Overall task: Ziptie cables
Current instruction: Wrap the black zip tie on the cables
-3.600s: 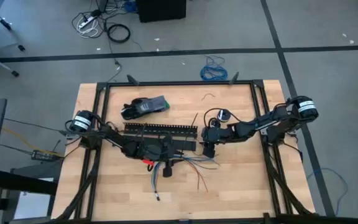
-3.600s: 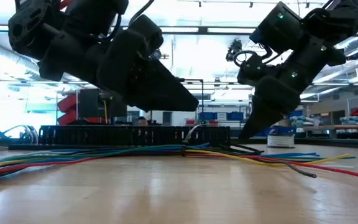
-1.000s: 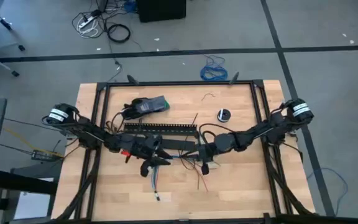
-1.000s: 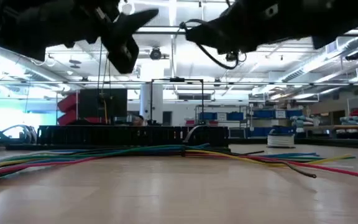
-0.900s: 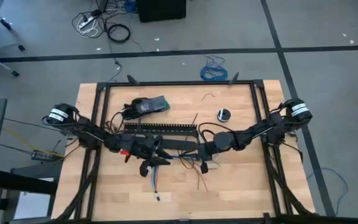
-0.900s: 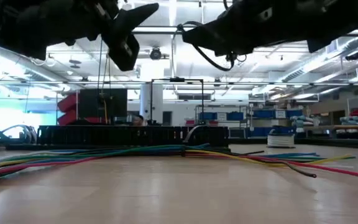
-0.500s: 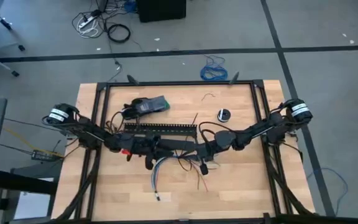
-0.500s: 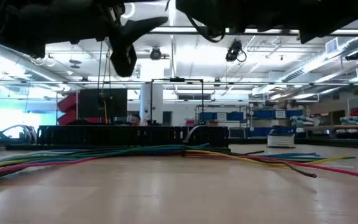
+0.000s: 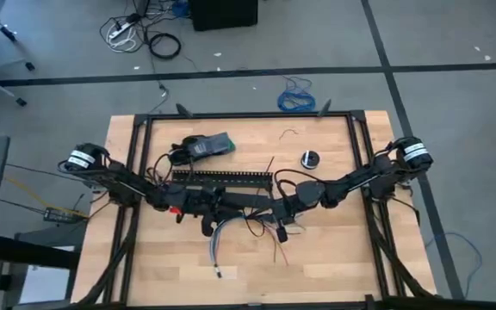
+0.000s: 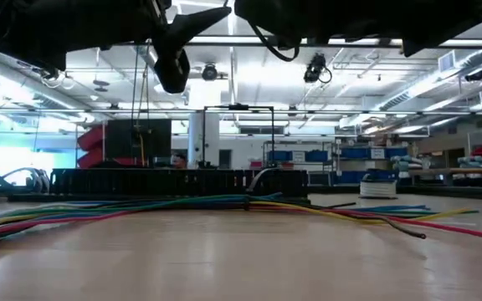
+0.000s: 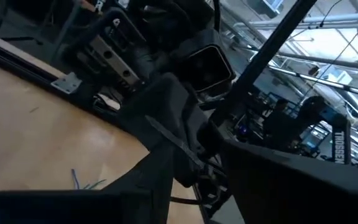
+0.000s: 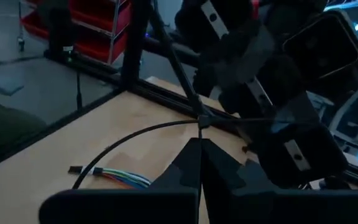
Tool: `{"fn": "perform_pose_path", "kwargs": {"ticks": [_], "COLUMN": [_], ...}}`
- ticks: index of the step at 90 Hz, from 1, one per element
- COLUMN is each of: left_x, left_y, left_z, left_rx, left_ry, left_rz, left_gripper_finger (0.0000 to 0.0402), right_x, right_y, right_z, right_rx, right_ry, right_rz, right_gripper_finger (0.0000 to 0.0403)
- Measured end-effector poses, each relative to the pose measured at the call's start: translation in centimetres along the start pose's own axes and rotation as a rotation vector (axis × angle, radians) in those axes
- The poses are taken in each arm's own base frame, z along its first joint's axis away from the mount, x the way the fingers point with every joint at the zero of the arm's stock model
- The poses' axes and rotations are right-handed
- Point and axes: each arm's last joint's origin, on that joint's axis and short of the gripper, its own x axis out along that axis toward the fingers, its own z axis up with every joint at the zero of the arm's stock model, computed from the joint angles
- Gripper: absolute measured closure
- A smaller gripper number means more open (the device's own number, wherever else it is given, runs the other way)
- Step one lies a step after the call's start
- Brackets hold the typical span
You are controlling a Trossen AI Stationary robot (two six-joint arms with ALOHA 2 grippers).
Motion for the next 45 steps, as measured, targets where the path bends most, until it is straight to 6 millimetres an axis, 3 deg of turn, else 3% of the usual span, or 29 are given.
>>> {"fn": "perform_pose_path", "kwargs": {"ticks": [31, 45], "left_x": [0.00, -0.01], "left_y": [0.07, 0.10], "left_z": [-0.03, -0.02], "left_rx": [0.023, 0.050], "left_ry": [0.001, -0.005], "left_rz": [0.011, 0.021], "left_gripper_finger": [0.0277, 0.0315], "right_x": [-0.01, -0.01], "right_y": [-0.03, -0.03], "right_z": [-0.01, -0.01], "right_rx": [0.000, 0.000], "right_ry": [0.002, 0.001], "right_rz": [-0.006, -0.006], "right_gripper_finger": [0.0403, 0.0403]}}
